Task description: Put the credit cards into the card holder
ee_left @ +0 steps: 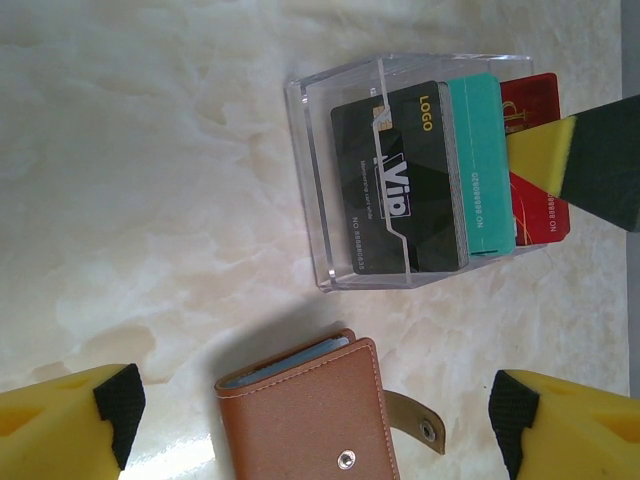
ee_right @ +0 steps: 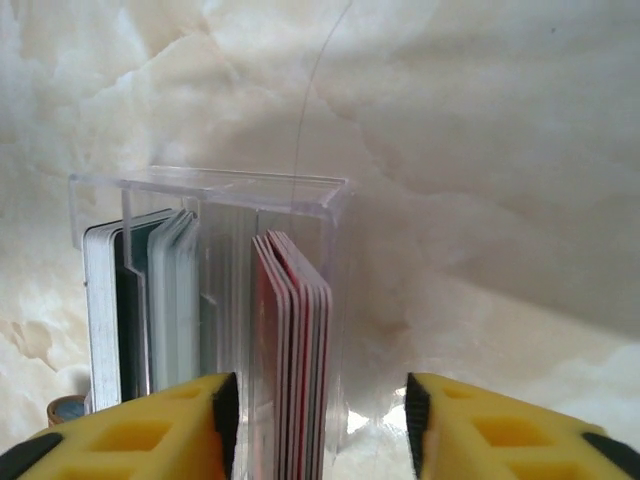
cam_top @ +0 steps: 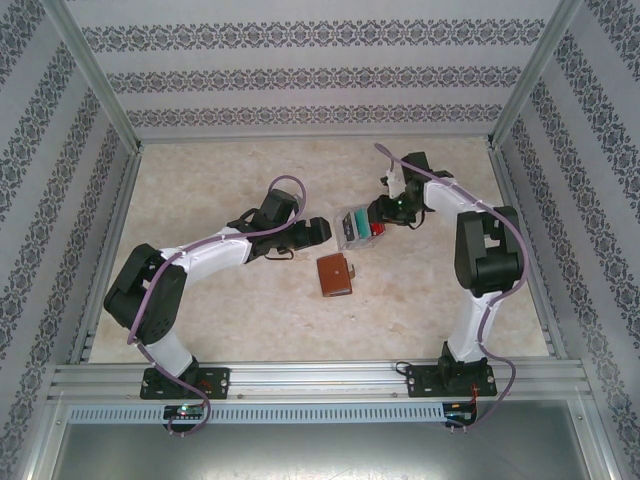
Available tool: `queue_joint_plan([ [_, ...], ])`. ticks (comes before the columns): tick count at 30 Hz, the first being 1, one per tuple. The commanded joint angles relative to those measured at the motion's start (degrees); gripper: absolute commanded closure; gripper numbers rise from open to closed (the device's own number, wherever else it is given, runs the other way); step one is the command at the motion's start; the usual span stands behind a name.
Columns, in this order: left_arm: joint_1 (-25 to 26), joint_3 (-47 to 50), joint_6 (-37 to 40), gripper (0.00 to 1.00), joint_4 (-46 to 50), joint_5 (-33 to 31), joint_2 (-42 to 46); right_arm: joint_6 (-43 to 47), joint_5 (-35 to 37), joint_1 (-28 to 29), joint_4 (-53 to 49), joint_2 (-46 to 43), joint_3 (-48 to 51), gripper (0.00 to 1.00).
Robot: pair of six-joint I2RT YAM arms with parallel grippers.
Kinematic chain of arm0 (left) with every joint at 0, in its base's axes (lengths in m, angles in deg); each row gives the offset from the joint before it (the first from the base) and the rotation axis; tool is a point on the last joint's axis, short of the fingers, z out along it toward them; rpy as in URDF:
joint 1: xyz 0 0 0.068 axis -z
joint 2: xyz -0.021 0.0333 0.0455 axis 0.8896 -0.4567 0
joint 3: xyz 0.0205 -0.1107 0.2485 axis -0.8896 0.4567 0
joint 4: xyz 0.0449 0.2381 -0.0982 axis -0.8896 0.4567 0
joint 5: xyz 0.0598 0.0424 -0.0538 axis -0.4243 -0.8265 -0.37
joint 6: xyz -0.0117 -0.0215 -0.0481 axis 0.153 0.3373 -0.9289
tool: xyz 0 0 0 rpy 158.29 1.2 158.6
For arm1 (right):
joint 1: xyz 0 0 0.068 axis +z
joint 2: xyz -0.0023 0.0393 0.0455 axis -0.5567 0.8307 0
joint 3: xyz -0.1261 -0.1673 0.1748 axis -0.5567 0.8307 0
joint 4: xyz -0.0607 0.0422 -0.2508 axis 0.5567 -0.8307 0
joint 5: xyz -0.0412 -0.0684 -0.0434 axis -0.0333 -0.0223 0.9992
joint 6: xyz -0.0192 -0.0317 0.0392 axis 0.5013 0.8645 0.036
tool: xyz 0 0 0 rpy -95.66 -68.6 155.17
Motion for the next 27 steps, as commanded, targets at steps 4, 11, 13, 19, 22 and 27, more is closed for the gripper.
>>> queue_joint_plan([
  [4, -0.4, -1.0, 1.0, 0.09, -0.5, -0.7, 1.9, -2.5, 4.7, 0.5, -2.5, -7.1, -2.3, 0.41],
  [11, -0.5, 1.6, 0.4, 0.03, -2.9, -3.5, 4.1, -5.4, 8.6, 5.3, -2.4, -12.3, -0.9, 0.46],
  [13, -0.6, 2.7, -0.5, 0.01, -3.9, -5.2, 5.1, -6.2, 10.2, 8.1, -2.3, -12.4, -0.7, 0.47],
  [19, -1.5, 7.0, -3.6, 0.01, -5.9, -10.2, 8.7, -7.9, 27.0, 17.4, -2.7, -9.2, -1.1, 0.52],
  [22, -2.3, 8.7, -4.4, 0.01, -6.4, -10.6, 9.9, -9.0, 27.1, 18.6, -2.5, -6.8, -1.9, 0.54],
  [27, -3.0, 10.5, -5.2, 0.01, -6.5, -10.7, 10.9, -8.5, 31.5, 21.4, -5.8, -1.6, -5.9, 0.55],
])
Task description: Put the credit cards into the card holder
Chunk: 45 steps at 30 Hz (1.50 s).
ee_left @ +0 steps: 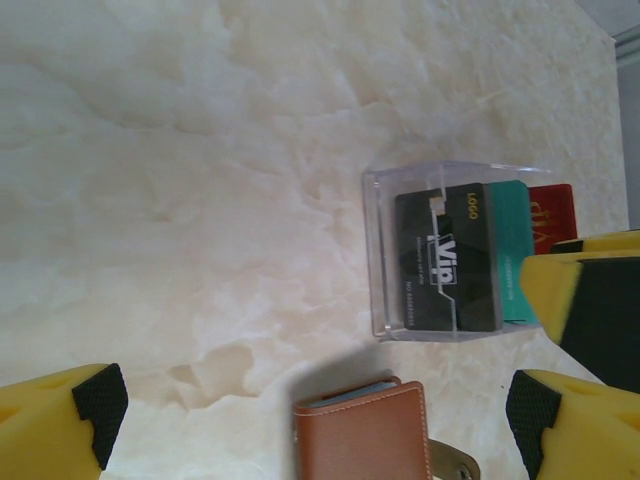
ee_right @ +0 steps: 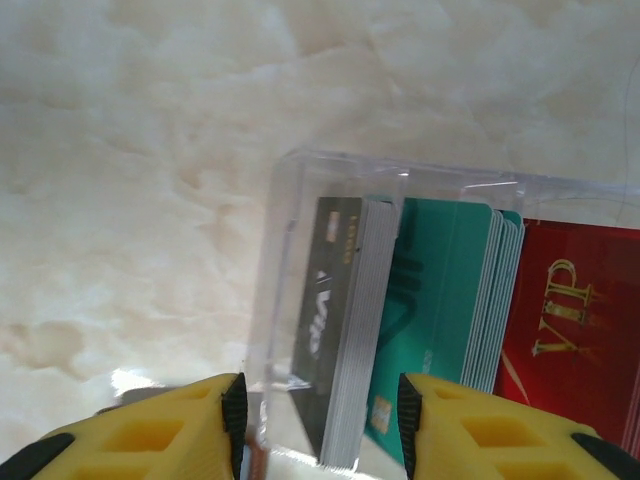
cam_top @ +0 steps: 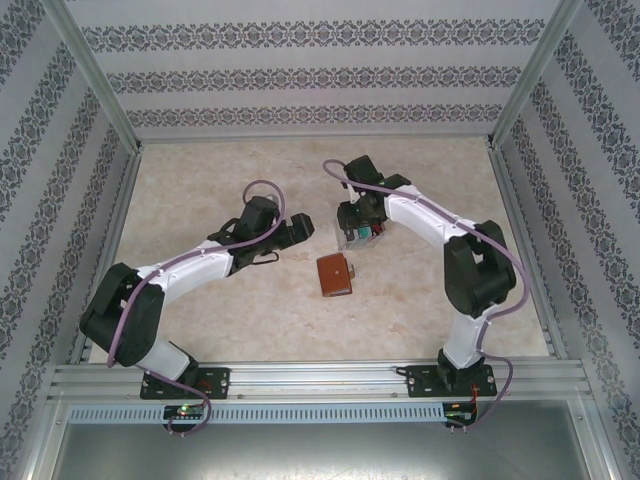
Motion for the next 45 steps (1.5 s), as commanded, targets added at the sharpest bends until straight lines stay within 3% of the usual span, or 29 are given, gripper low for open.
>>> queue_joint_plan([
  [1, -0.8, 1.2, -1.6, 0.01, -1.7, -1.8, 1.9, -0.9, 6.6, 1.8, -3.3, 2.9, -3.3, 0.55],
  [17, -0.8, 5.9, -3.0, 0.01, 0.6, -10.4, 8.4, -0.5, 20.0, 5.7, -6.8, 11.2, -8.7, 0.56],
  [30, -0.9, 5.9, -3.2, 0.01, 1.0, -10.5, 8.6, 2.1, 33.1, 8.6, -7.9, 12.8, -10.4, 0.60],
  [45, -0.8, 5.5, -3.6, 0.01, 1.9, -10.2, 7.8, 1.3, 28.4, 8.0, -6.9, 10.3, -8.2, 0.72],
])
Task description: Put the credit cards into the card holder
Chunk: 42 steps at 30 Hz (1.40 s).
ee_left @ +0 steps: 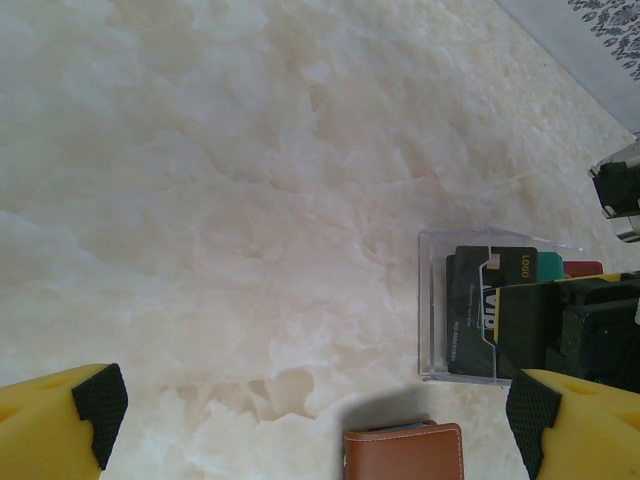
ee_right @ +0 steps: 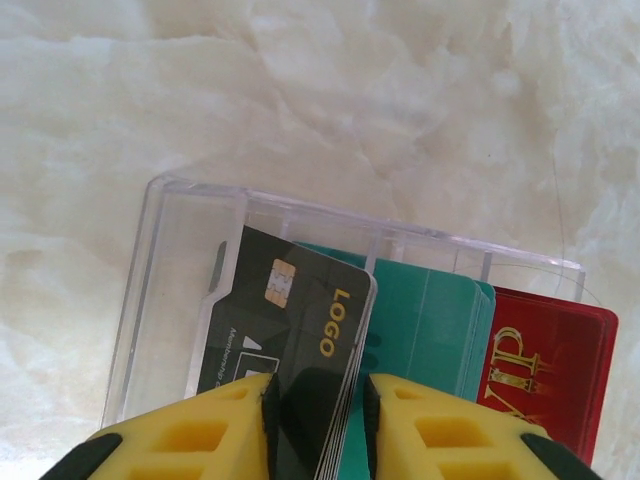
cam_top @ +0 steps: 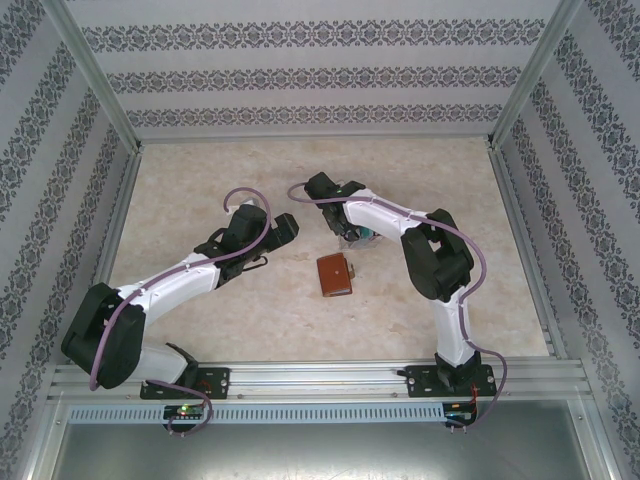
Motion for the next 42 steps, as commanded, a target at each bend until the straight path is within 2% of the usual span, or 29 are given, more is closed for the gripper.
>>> queue_joint_plan([
  [1, -0.4, 0.0, -0.8, 0.01, 1.9, -0.8, 0.0, -0.2, -0.2, -0.4, -0.3, -2.1, 1.3, 0.74],
  [10, -0.4, 0.1, -1.1, 0.00, 1.8, -0.7, -0.1, 0.0, 1.5, -1.0, 0.0, -3.2, 1.6, 0.75],
  [15, -0.5, -0.6, -1.0, 0.01, 2.1, -0.4, -0.8, -0.1, -1.3, -1.3, 0.3, -3.2, 1.9, 0.83],
  [29, -0.5, -0.6, -1.4, 0.01, 1.8, -0.1, -1.3, 0.4, 1.1, -1.2, 0.2, -4.0, 2.0, 0.84],
  [31, -0.5, -0.7, -1.3, 0.01, 2.0, -0.1, -1.5, 0.5, 0.9, -1.3, 0.3, -4.4, 2.0, 0.88],
  [42, -0.5, -0.6, -1.7, 0.01, 1.7, 0.3, -1.9, 0.2, -1.7, -1.3, -0.1, -6.6, 2.3, 0.90],
])
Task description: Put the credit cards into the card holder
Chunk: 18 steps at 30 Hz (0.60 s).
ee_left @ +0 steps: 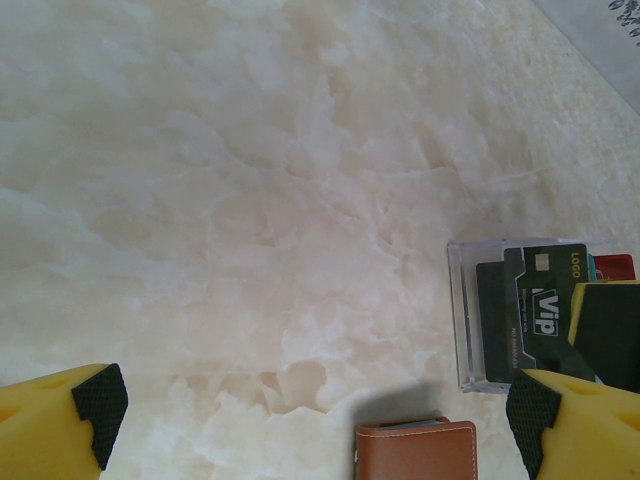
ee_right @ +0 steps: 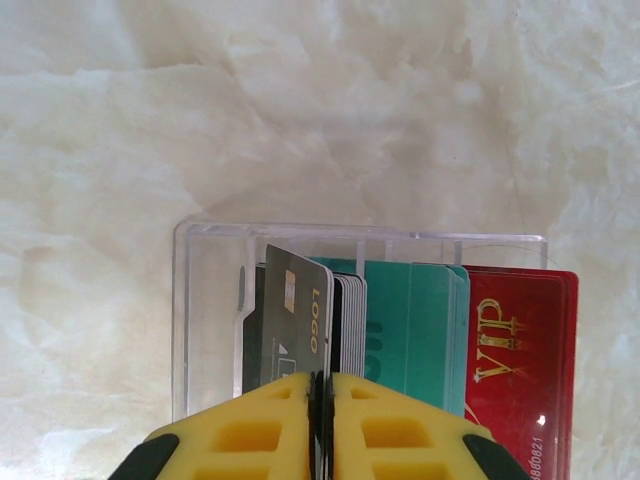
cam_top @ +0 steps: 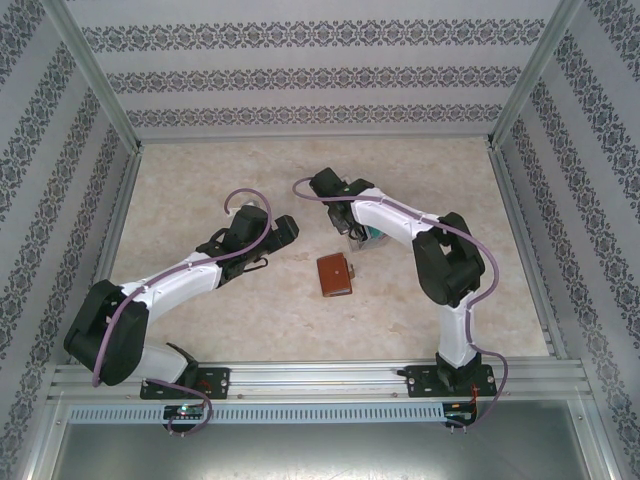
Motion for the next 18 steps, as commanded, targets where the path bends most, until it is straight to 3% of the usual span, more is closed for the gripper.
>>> queue_joint_plan([
  [1, -0.5, -0.6, -0.5, 0.01, 0.9, 0.3, -0.8, 0.0, -1.3, -0.6, -1.6, -2.3, -0.2, 0.90],
  [9, -0.5, -1.5, 0.9, 0.00, -2.7, 5.1, -1.8, -5.0, -8.5, -0.5, -0.1, -10.5, 2.6, 0.98],
  [14, -0.5, -4.5, 1.4, 0.09, -5.0, 11.9, -4.7, -10.2, -14.9, -1.1, 4.5, -19.1, 7.2, 0.98],
  [18, -0.5, -8.5, 2.0, 0.14, -5.9, 17.9, -6.7, -18.7, -30.8, -5.8, 13.4, -27.1, 14.9, 0.98],
])
